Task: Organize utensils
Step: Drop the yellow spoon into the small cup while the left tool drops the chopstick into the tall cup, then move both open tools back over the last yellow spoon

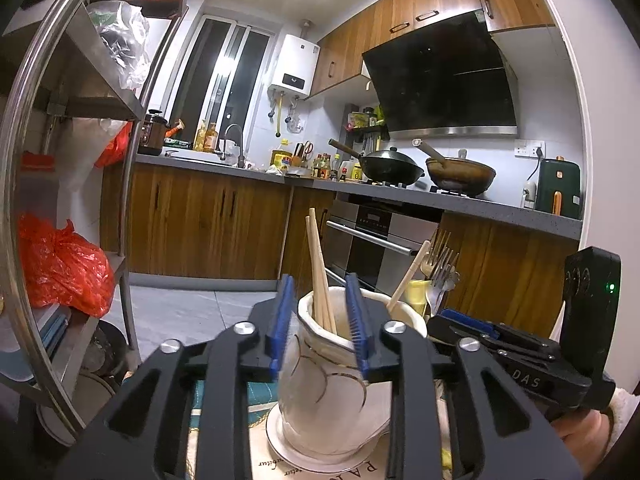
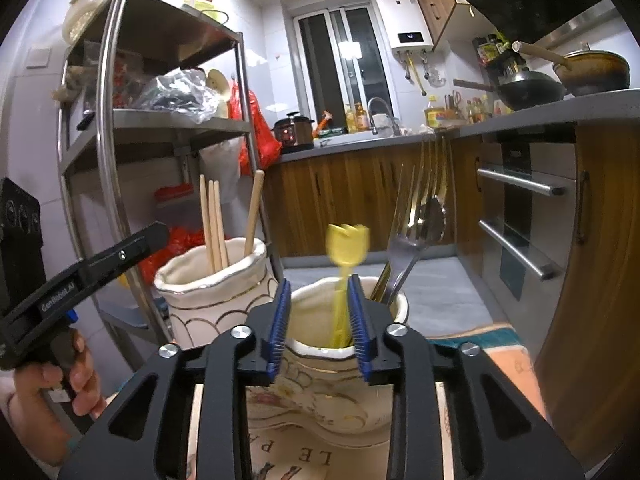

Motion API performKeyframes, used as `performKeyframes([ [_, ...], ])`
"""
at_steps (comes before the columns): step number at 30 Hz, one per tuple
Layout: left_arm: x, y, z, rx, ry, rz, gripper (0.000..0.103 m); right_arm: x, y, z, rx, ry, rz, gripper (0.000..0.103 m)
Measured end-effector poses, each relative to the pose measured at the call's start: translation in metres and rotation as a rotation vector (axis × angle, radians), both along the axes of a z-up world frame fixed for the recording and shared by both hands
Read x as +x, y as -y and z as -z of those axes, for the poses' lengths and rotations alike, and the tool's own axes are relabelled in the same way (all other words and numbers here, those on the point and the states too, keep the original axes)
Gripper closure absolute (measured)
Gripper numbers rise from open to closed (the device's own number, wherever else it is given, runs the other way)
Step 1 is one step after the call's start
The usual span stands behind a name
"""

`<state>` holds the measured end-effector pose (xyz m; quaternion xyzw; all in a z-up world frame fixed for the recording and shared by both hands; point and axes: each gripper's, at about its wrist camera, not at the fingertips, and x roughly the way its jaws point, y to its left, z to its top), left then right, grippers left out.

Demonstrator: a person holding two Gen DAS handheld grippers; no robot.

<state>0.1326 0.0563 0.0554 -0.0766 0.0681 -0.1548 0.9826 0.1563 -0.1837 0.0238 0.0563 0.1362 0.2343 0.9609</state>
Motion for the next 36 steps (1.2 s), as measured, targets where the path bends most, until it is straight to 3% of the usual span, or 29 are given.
performKeyframes([
  [11, -0.02, 0.005, -0.002, 0.032, 0.039, -0.022, 0.047, -0.026, 0.027, -0.013, 0.06, 0.04, 0.044, 0.039],
  [15, -0.032, 0.003, -0.002, 0.028, 0.049, -0.04, 0.032, -0.04, 0.036, -0.018, 0.068, 0.061, 0.057, 0.023],
  [20, -0.049, 0.003, -0.001, 0.036, 0.064, -0.065, 0.015, -0.057, 0.047, -0.019, 0.092, 0.065, 0.06, 0.011],
  [25, -0.064, 0.003, 0.005, 0.052, 0.051, -0.089, 0.006, -0.068, 0.054, -0.017, 0.095, 0.056, 0.059, 0.008],
  [36, -0.087, -0.002, 0.021, 0.037, -0.047, -0.098, 0.006, -0.086, 0.061, -0.003, 0.063, 0.002, 0.063, 0.007],
])
